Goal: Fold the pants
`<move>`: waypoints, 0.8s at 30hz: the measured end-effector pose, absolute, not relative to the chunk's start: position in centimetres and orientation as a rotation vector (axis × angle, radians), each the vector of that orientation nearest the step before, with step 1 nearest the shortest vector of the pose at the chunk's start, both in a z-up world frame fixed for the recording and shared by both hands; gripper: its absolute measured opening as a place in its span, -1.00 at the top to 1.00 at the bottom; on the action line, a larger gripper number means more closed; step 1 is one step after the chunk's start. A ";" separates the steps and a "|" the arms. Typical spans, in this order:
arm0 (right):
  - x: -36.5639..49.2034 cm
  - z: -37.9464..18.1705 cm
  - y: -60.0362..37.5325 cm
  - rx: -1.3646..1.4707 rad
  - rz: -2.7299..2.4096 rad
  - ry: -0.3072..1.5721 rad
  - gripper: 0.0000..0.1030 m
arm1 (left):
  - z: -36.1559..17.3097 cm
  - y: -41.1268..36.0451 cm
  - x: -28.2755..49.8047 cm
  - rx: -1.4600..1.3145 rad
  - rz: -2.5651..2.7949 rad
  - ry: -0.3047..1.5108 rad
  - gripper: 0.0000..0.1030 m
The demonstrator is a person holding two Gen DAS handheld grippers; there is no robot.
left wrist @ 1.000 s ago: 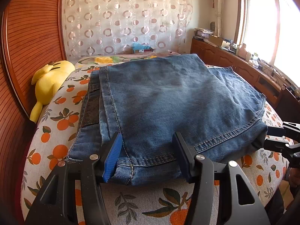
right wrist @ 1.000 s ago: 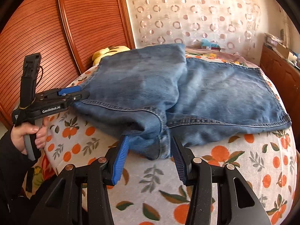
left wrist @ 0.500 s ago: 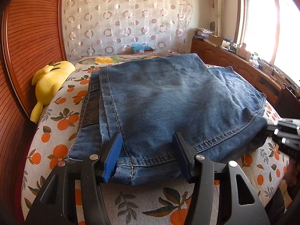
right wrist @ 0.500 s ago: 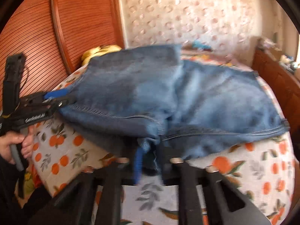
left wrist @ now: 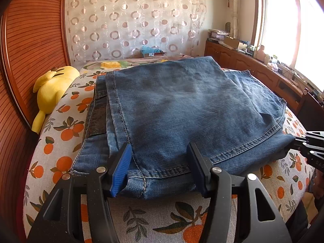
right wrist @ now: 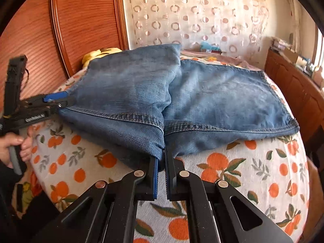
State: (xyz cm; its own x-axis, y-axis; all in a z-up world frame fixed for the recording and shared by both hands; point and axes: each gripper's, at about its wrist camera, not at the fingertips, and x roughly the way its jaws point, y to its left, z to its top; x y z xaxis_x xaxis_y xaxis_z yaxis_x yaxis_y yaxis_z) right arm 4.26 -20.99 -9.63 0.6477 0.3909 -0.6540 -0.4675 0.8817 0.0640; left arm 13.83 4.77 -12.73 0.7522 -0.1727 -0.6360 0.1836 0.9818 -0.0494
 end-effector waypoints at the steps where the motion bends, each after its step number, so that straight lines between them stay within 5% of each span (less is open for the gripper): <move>1: 4.2 -9.4 -21.3 -0.105 0.499 0.718 0.91 | -12.7 4.8 13.8 0.017 -0.194 0.692 -0.11; 15: 4.5 -4.6 -23.1 -0.042 0.546 0.573 0.85 | -12.7 4.9 13.9 0.017 -0.196 0.693 -0.11; 24: 8.3 -9.5 -19.7 -0.161 0.535 0.739 0.85 | -12.8 4.8 13.8 0.019 -0.196 0.692 -0.11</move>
State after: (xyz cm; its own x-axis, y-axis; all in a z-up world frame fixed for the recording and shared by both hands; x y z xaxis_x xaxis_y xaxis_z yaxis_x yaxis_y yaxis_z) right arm 8.30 -19.74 -9.50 0.6129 0.4062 -0.6777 -0.5170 0.8548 0.0449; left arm 13.81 4.83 -12.77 0.7521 -0.1733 -0.6358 0.1856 0.9815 -0.0480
